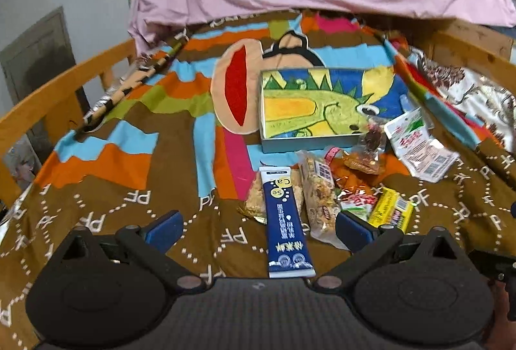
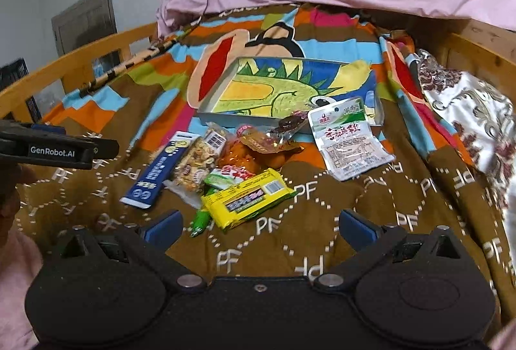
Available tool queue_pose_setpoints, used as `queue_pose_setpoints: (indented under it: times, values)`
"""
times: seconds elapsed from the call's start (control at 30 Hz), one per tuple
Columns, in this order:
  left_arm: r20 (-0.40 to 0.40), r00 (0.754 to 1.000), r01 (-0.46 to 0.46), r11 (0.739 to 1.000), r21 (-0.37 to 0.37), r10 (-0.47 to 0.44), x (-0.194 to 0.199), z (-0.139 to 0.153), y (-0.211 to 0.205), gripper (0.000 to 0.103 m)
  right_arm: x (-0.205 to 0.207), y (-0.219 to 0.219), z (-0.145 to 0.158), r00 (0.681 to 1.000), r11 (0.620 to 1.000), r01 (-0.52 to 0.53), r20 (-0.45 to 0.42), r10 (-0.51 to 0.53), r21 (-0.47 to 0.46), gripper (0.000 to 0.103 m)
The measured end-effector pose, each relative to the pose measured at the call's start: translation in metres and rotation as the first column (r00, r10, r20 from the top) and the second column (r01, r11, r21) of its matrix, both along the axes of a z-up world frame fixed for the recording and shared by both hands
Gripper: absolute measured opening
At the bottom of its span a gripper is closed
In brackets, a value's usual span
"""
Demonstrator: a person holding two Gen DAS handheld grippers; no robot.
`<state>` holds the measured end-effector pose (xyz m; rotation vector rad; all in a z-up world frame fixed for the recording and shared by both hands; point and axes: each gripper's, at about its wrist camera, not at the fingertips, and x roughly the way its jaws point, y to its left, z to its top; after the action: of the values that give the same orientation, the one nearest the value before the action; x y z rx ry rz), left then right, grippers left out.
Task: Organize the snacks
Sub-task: 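Lower the left tool onto the blue milk stick while the right tool lowers onto the yellow biscuit pack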
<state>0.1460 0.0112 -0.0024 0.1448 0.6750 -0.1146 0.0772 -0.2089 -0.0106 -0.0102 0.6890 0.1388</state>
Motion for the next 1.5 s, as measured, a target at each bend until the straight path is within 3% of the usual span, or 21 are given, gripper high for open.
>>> queue_pose_setpoints:
  times: [0.33,0.53,0.8,0.97,1.1,1.17,1.37,1.47,1.5]
  values:
    - [-0.175,0.985,0.008,1.0,-0.018,-0.011,0.077,-0.045,0.004,0.102,0.066,0.013,-0.043,0.99,0.993,0.101,-0.106,-0.094,0.061,0.102]
    - [-0.205,0.979,-0.006,0.999,-0.052,-0.005,0.085,-0.053,0.013,0.099,0.095,0.024,-0.062,0.977,0.979,0.18,-0.132,-0.167,0.094,0.102]
    - [-0.27,0.962,0.015,0.998,-0.067,-0.032,0.094,-0.066,0.012,0.083,0.115,0.042,-0.08,0.967,0.977,0.212,-0.151,-0.204,0.039,0.097]
    - [-0.291,0.954,0.042,0.995,-0.091,-0.067,0.093,-0.073,0.011,0.068,0.111,0.036,-0.083,0.962,0.97,0.232,-0.164,-0.219,0.07,0.093]
    - [-0.3,0.951,0.051,0.994,-0.097,-0.079,0.092,-0.075,0.01,0.056,0.107,0.038,-0.085,0.963,0.973,0.223,-0.171,-0.209,0.065,0.079]
    - [-0.305,0.949,0.051,0.993,-0.11,-0.083,0.091,-0.075,0.011,0.045,0.105,0.037,-0.085,0.965,0.974,0.215,-0.17,-0.201,0.068,0.075]
    - [-0.328,0.939,0.067,0.99,-0.127,-0.106,0.082,-0.071,0.009,0.043,0.094,0.037,-0.083,0.968,0.98,0.191,-0.177,-0.178,0.057,0.067]
    - [-0.341,0.932,0.079,0.988,-0.132,-0.12,0.077,-0.071,0.007,0.043,0.091,0.037,-0.083,0.969,0.982,0.184,-0.179,-0.173,0.047,0.069]
    - [-0.34,0.932,0.083,0.988,-0.127,-0.122,0.077,-0.071,0.007,0.043,0.091,0.037,-0.084,0.968,0.981,0.189,-0.179,-0.178,0.047,0.073]
